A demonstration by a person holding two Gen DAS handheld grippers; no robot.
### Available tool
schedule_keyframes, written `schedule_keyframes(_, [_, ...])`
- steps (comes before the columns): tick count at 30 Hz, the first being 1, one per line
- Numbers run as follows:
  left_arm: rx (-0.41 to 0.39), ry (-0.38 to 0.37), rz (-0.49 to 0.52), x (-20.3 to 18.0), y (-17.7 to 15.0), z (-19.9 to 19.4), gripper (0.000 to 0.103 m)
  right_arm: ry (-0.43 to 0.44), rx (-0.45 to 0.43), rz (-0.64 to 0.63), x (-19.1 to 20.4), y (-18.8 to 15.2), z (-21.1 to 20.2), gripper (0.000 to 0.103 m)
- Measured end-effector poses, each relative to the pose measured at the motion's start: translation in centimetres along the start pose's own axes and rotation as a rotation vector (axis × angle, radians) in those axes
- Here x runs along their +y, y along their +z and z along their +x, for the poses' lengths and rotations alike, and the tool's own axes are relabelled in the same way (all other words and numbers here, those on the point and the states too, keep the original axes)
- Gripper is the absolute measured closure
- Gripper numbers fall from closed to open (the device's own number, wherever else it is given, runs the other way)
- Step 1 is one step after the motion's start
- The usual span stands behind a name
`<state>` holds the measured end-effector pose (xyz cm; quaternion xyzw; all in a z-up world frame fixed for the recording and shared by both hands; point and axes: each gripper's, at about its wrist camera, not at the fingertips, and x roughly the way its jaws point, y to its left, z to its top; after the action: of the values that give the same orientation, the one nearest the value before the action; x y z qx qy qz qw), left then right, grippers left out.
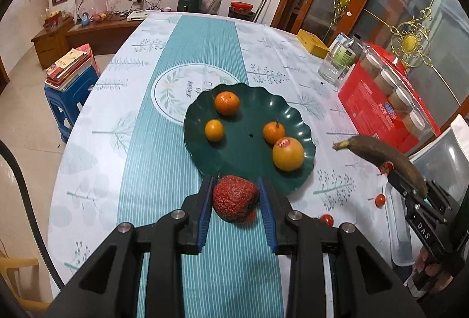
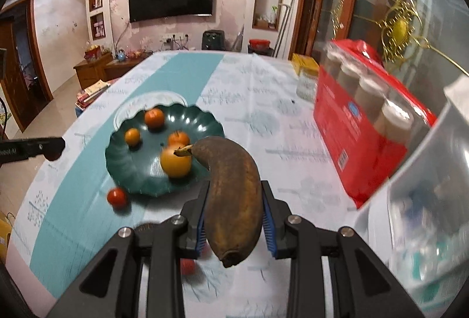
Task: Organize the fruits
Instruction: 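Carry the lychee and banana up over the green plate with both tools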
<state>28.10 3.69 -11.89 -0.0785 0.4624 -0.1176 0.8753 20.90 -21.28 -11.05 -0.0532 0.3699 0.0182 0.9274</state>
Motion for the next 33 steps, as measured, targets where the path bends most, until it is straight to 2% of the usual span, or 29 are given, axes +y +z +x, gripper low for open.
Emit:
schedule_keyframes(9, [-0.001, -0.013, -0.014, 0.7, 2.9, 2.1, 0.074, 0.050, -0.033, -0.021, 1.7, 4.2, 4.1, 0.072])
schedule_keyframes(16, [0.027, -0.029, -0.037, 1.2, 4.3, 5.4, 0.074, 0.091, -0.032, -0.020, 2.3, 6.1, 8.7, 0.072])
schedule_keyframes(20, [0.063, -0.040, -0.050, 1.3, 4.2, 8.4, 0.074, 0.125, -0.026, -0.023, 2.5, 6.1, 11.6, 0.072])
schedule_keyframes(26, [0.113, -0.064, -0.052, 1.1, 3.5, 12.1, 0.074, 0.174, 0.035, -0.006, 2.5, 5.1, 15.8, 0.072])
schedule_keyframes(33, [0.152, -0.065, -0.069, 1.1, 3.0, 14.6, 0.074, 0.202, 0.078, 0.010, 2.7, 4.3, 18.3, 0.072])
